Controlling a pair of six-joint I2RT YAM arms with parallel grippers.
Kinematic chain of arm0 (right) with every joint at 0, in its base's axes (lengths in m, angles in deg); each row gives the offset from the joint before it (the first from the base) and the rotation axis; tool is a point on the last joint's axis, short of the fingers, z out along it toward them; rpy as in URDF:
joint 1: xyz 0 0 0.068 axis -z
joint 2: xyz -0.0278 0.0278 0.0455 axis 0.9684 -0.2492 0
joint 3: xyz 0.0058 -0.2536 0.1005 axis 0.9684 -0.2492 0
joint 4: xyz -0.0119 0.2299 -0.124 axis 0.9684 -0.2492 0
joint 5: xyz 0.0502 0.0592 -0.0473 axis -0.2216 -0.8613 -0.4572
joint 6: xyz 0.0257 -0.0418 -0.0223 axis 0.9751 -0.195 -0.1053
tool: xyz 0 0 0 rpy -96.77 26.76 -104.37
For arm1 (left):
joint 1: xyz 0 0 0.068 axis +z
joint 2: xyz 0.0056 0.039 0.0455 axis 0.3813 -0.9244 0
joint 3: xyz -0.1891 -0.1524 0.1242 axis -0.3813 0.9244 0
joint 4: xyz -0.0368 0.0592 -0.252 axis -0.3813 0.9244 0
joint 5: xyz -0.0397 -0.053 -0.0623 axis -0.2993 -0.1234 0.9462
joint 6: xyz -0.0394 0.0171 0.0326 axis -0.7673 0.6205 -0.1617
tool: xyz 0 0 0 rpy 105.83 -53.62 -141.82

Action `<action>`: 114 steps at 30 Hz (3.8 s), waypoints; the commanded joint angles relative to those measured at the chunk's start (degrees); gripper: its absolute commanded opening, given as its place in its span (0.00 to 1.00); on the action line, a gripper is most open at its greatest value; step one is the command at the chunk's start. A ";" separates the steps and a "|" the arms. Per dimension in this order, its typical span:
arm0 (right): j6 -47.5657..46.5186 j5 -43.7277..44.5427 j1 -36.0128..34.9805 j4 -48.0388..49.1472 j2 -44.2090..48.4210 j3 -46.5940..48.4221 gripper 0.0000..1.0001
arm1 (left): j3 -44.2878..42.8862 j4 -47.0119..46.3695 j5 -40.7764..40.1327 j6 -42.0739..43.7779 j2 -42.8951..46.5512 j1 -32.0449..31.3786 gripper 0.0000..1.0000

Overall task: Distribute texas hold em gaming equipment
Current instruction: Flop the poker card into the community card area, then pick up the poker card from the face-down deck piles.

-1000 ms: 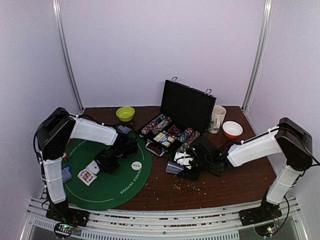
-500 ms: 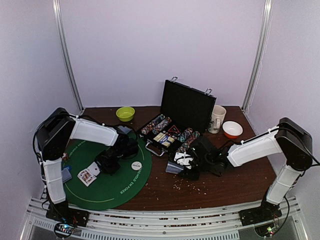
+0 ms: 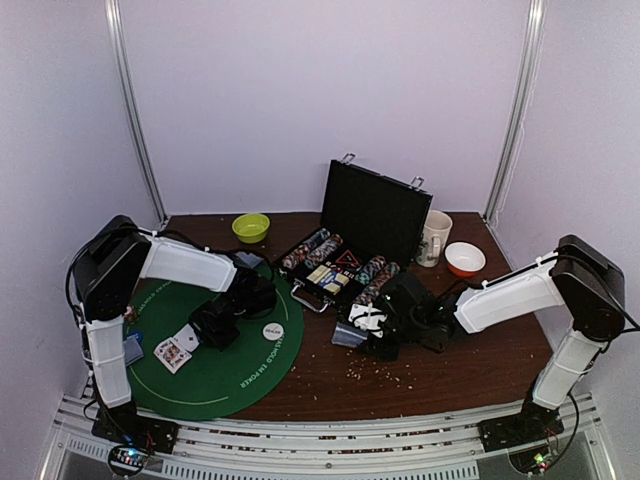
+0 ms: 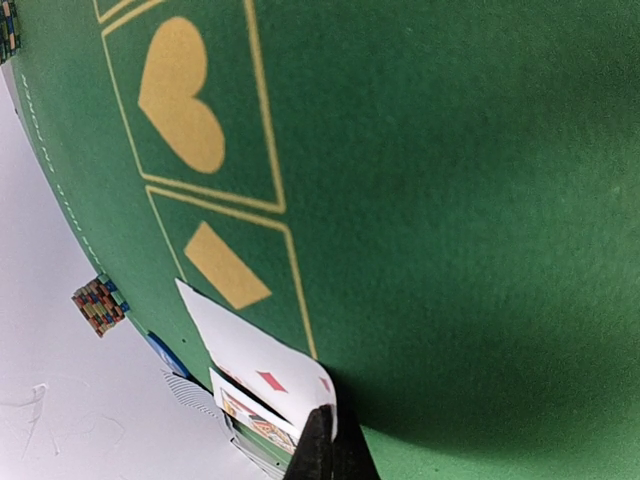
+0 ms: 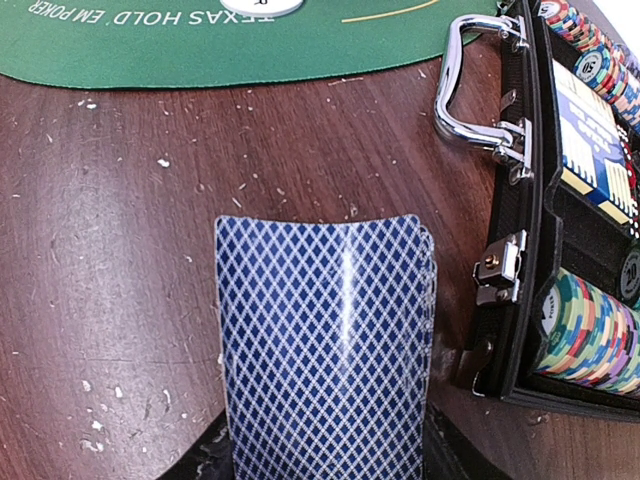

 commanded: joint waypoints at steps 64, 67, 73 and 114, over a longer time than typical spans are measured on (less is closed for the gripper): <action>-0.13 -1.73 0.34 0.95 2.47 -0.16 0.53 | -9.95 -60.45 63.55 -2.41 -9.70 -4.27 0.42; -0.06 -1.46 0.36 1.01 2.75 -0.40 0.53 | -9.57 -57.84 60.99 -0.74 -8.52 -4.25 0.37; 0.05 -1.46 0.34 1.12 2.53 -0.28 0.53 | -8.27 -53.26 57.03 2.30 -6.90 -4.08 0.33; 0.32 -0.65 0.41 -0.49 1.67 0.56 0.53 | -10.95 -31.62 51.68 12.48 7.95 -2.22 0.00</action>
